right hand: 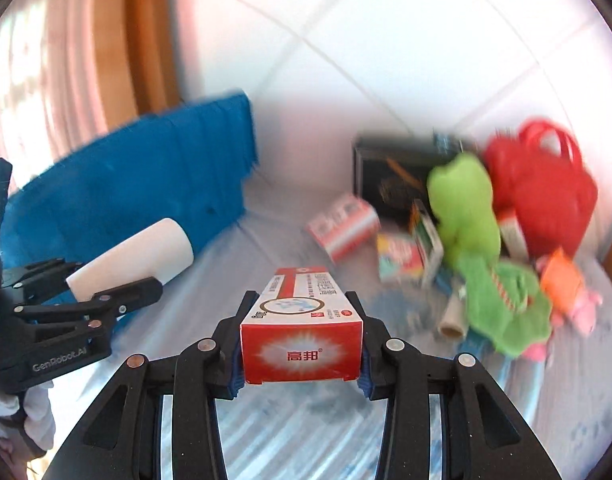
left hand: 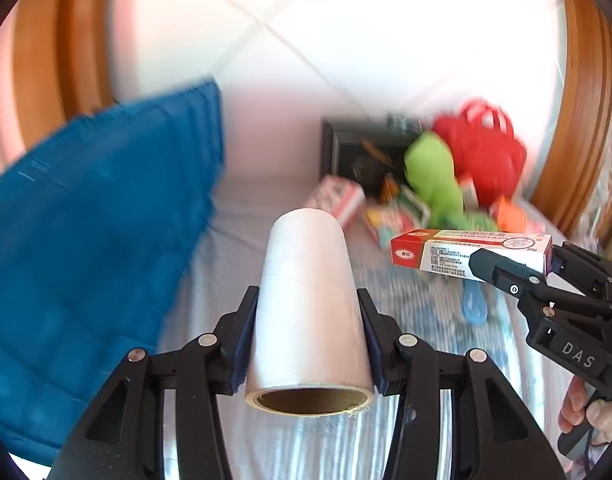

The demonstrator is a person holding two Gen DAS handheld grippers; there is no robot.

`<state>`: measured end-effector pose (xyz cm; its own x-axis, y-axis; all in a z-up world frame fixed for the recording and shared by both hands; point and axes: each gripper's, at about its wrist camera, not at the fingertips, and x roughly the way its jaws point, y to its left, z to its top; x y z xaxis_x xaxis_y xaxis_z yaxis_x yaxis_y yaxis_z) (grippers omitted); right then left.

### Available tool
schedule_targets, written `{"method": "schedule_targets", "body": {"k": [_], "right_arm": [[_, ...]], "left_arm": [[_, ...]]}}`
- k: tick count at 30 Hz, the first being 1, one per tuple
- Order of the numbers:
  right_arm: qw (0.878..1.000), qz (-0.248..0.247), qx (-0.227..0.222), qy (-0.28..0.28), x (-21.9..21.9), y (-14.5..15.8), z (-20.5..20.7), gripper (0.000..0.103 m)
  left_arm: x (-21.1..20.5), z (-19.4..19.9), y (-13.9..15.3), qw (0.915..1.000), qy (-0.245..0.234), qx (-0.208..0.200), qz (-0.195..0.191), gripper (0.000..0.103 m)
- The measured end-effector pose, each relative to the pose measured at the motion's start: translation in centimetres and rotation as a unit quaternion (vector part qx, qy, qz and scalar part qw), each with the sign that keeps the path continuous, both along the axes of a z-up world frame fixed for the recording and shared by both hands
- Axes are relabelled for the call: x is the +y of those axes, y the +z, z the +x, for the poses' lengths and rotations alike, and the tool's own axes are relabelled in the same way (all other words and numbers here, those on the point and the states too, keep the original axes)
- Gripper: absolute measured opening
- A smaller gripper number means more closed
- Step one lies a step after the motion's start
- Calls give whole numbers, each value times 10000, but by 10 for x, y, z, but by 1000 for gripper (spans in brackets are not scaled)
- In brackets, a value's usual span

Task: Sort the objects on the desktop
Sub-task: 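Carry the paper roll and ointment box over the blue crate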

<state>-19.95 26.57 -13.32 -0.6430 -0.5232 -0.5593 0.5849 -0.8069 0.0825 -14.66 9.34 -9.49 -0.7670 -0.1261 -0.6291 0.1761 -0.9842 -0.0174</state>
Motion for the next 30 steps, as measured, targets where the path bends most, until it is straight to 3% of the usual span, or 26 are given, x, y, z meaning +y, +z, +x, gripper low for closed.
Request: {"method": "schedule_targets", "body": {"k": [7, 11, 17, 22, 30], "right_arm": [[9932, -457, 951, 490, -60, 84, 53, 41], [9869, -641, 1291, 726, -115, 120, 78, 41], [9828, -610, 1376, 1070, -223, 146, 102, 41], [9858, -365, 1081, 1234, -304, 140, 111, 41], [9898, 375, 894, 1047, -374, 121, 104, 41]], "left_arm": [[-57, 62, 80, 9939, 429, 984, -265, 46], [-111, 87, 104, 9894, 687, 1182, -489, 46], [-212, 109, 104, 9884, 1062, 1002, -422, 46], [-279, 107, 84, 9906, 1147, 685, -290, 46], [-329, 94, 68, 9933, 1026, 520, -76, 46]]}}
